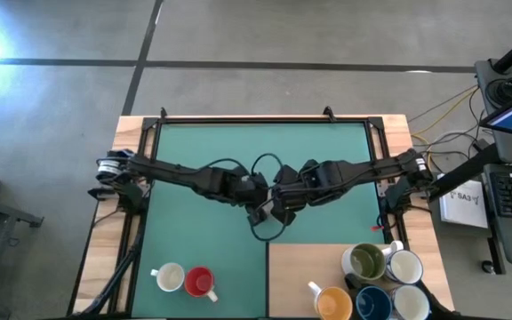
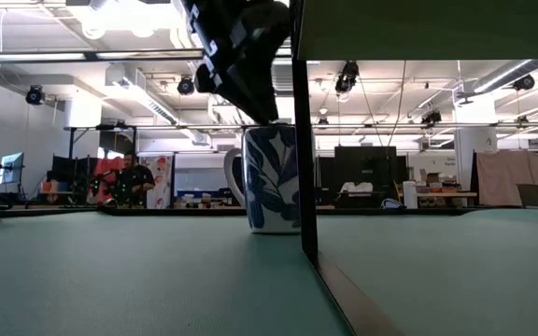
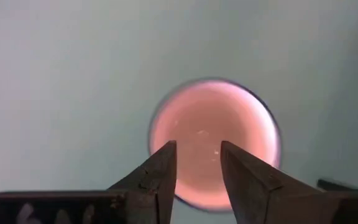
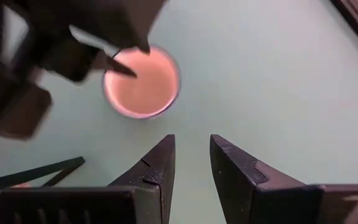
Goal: Place coffee mugs
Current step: Put the blue patterned mug on the shelf
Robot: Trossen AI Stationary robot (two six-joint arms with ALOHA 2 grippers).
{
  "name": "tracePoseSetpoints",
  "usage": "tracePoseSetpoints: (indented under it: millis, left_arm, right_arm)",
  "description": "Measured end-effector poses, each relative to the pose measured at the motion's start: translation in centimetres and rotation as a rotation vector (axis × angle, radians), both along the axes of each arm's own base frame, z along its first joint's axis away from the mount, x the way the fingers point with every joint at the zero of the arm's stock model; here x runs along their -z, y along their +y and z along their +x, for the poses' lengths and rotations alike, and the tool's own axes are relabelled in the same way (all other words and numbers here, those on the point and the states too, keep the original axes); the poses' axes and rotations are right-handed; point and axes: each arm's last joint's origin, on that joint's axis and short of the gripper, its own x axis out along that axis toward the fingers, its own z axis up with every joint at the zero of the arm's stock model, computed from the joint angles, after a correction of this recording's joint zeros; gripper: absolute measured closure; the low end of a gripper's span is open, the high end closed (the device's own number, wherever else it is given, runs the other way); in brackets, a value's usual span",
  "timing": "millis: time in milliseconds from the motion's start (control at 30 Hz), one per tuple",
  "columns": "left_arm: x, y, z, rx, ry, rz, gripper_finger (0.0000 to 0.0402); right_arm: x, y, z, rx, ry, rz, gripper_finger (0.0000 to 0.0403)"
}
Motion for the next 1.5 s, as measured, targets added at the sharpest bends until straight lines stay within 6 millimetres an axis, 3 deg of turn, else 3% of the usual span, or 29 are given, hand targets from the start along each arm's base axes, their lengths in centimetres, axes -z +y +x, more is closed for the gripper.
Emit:
tracePoseSetpoints:
  millis: [333, 667, 933, 1233, 1500]
  left_arm:
    - [-4.0, 0.5, -4.5, 0.056, 0.07, 0.088, 0.0293]
    - [-7.4, 0.5, -10.3, 0.064, 0.146, 0.094, 0.0293]
    - [-10.6, 0.3, -14.2, 0.077, 0.029, 0.084, 0.0293]
    - [-12.9, 0.9, -17.2, 0.056, -0.077, 0.125, 0.0293]
    - [-13.8, 1.3, -18.9, 0.052, -0.123, 0.15, 0.0293]
  right_arm:
    - [3.7, -0.1, 1.5, -0.046, -0.005, 0.069, 0.0299]
    - [8.1, -3.3, 2.9, -0.009, -0.04, 0.208, 0.0309]
    - [10.1, -6.2, 3.8, 0.044, -0.136, 0.28, 0.0308]
    - [11.4, -7.4, 3.8, 0.078, -0.157, 0.293, 0.0282]
    - [13.7, -7.3, 4.9, 0.106, -0.125, 0.308, 0.0298]
